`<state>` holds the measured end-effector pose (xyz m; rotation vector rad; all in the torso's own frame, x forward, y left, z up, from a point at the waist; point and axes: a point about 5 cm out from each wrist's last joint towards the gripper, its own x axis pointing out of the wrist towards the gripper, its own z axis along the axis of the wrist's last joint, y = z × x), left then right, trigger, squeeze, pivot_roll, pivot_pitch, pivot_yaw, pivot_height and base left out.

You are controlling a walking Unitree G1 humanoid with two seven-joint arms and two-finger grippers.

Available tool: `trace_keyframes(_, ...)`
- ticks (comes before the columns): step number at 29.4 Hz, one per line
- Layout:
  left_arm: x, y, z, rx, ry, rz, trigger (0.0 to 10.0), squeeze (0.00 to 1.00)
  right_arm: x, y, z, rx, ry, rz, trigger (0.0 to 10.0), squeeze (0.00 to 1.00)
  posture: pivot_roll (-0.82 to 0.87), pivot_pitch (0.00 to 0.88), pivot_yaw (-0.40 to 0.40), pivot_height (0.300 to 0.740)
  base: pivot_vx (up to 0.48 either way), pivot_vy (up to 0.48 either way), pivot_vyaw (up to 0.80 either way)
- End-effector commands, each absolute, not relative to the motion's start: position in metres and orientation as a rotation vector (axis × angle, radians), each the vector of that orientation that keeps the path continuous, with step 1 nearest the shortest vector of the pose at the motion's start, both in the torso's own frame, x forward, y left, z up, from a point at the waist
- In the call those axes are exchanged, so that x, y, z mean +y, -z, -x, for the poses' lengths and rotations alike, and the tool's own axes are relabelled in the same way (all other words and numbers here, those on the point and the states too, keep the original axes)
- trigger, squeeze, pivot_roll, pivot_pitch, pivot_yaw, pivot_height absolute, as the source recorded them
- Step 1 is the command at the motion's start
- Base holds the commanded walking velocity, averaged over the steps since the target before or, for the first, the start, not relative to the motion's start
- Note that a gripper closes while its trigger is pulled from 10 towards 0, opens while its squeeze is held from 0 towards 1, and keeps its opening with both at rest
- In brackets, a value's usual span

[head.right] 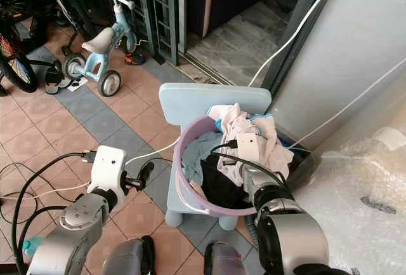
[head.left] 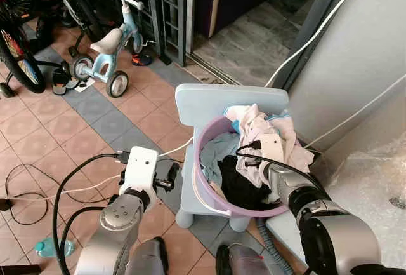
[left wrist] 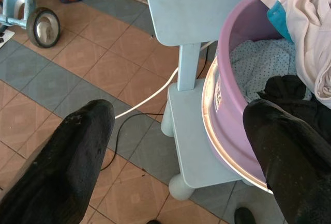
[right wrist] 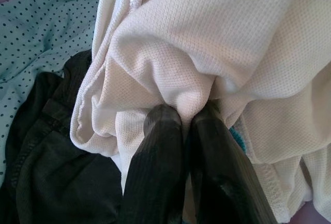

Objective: Clothes washing

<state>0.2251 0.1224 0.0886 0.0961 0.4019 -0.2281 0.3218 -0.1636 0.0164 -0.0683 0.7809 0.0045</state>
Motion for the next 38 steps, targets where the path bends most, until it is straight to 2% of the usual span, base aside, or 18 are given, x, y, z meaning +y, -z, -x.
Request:
trace_keyframes(1,0.122,-0.085,-0.226,0.412,0.227,-0.106,10.0,0.00,-0.169,-0.018,-0.323,0.783,0.020,0.067,0.0,0.00,0.04,0.148,-0.056,0.740,0.000,0.000,0.00)
trace_keyframes(9,0.119,-0.084,-0.230,0.405,0.230,-0.104,10.0,0.00,-0.174,-0.024,-0.328,0.729,0.029,0.031,0.0,0.00,0.03,0.122,-0.062,0.740,0.000,0.000,0.00)
trace_keyframes(10,0.119,-0.083,-0.231,0.404,0.228,-0.104,10.0,0.00,-0.174,-0.035,-0.336,0.638,0.027,-0.031,0.0,0.00,0.03,0.110,-0.059,0.740,0.000,0.000,0.00)
trace_keyframes(13,0.122,-0.083,-0.234,0.399,0.230,-0.122,10.0,0.00,-0.179,-0.052,-0.346,0.537,0.014,-0.038,0.0,0.00,0.02,0.109,-0.046,0.740,0.000,0.000,0.00)
trace_keyframes(19,0.127,-0.085,-0.246,0.381,0.222,-0.133,10.0,0.00,-0.191,-0.070,-0.348,0.403,0.012,-0.132,0.0,0.00,0.00,0.094,-0.029,0.740,0.000,0.000,0.00)
trace_keyframes(23,0.132,-0.086,-0.254,0.367,0.211,-0.140,10.0,0.00,-0.198,-0.088,-0.332,0.244,-0.008,-0.167,0.0,0.00,-0.02,0.091,-0.020,0.740,0.000,0.000,0.00)
trace_keyframes(25,0.134,-0.088,-0.256,0.342,0.201,-0.136,10.0,0.00,-0.200,-0.100,-0.313,0.135,-0.027,-0.095,0.0,0.00,-0.03,0.087,-0.010,0.740,0.000,0.000,0.00)
trace_keyframes(26,0.134,-0.088,-0.256,0.342,0.201,-0.136,10.0,0.00,-0.200,-0.100,-0.313,0.135,-0.027,-0.095,0.0,0.00,-0.03,0.087,-0.010,0.740,0.000,0.000,0.00)
trace_keyframes(27,0.134,-0.091,-0.257,0.301,0.184,-0.125,10.0,0.00,-0.199,-0.110,-0.296,0.065,-0.030,-0.043,0.0,0.00,-0.04,0.083,-0.002,0.740,0.000,0.000,0.00)
trace_keyframes(31,0.134,-0.096,-0.260,0.249,0.142,-0.114,10.0,0.00,-0.192,-0.130,-0.269,-0.035,-0.033,0.010,0.0,0.00,-0.05,0.076,0.011,0.740,0.000,0.000,0.00)
trace_keyframes(34,0.130,-0.096,-0.264,0.244,0.144,-0.108,10.0,0.00,-0.181,-0.140,-0.262,-0.064,-0.067,0.065,0.0,0.00,-0.06,0.070,0.020,0.740,0.000,0.000,0.00)
trace_keyframes(35,0.129,-0.097,-0.265,0.239,0.150,-0.108,10.0,0.00,-0.178,-0.141,-0.262,-0.068,-0.080,0.081,3.3,0.00,-0.06,0.069,0.023,0.740,0.000,0.000,0.00)
trace_keyframes(36,0.128,-0.097,-0.266,0.236,0.156,-0.108,10.0,0.00,-0.176,-0.143,-0.264,-0.069,-0.077,0.094,10.0,0.00,-0.06,0.068,0.024,0.740,0.000,0.000,0.00)
trace_keyframes(38,0.126,-0.097,-0.268,0.232,0.162,-0.108,10.0,0.00,-0.173,-0.148,-0.267,-0.078,-0.061,0.064,10.0,0.00,-0.06,0.063,0.029,0.740,0.000,0.000,-0.59)
